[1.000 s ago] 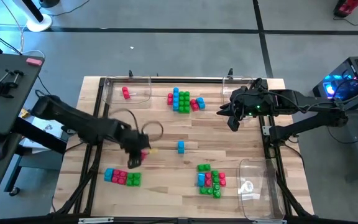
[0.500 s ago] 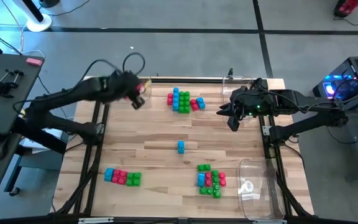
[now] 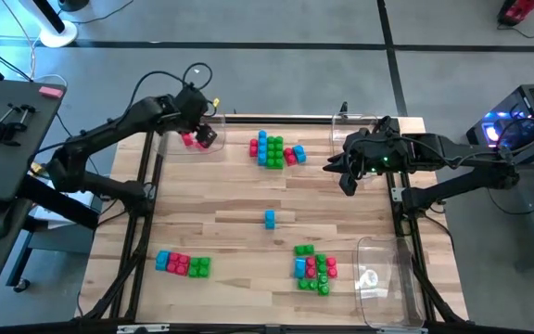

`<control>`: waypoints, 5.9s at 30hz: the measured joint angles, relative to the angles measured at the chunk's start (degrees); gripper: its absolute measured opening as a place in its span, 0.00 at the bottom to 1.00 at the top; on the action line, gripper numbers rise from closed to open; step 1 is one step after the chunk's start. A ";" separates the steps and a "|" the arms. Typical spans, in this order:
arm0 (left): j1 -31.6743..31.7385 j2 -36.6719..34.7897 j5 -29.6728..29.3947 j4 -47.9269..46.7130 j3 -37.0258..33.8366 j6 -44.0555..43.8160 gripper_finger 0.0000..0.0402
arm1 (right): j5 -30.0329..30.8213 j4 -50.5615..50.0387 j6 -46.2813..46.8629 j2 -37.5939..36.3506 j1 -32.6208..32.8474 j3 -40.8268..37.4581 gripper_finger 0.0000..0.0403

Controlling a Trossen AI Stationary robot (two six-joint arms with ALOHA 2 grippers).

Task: Sort blocks
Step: Put the red game piece into the top left transparent bin

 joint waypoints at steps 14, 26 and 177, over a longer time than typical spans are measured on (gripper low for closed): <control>-37.74 -6.82 4.75 -3.75 -0.04 -24.23 0.68 | -0.77 -2.23 -0.32 0.00 0.00 0.00 0.00; -43.48 3.16 -3.54 6.60 -0.07 -14.72 0.67 | -33.35 -5.84 9.53 6.34 7.38 0.02 0.00; -36.32 -16.04 -10.13 57.16 -11.33 0.22 0.14 | 1.52 22.26 23.96 16.77 3.42 -12.44 0.01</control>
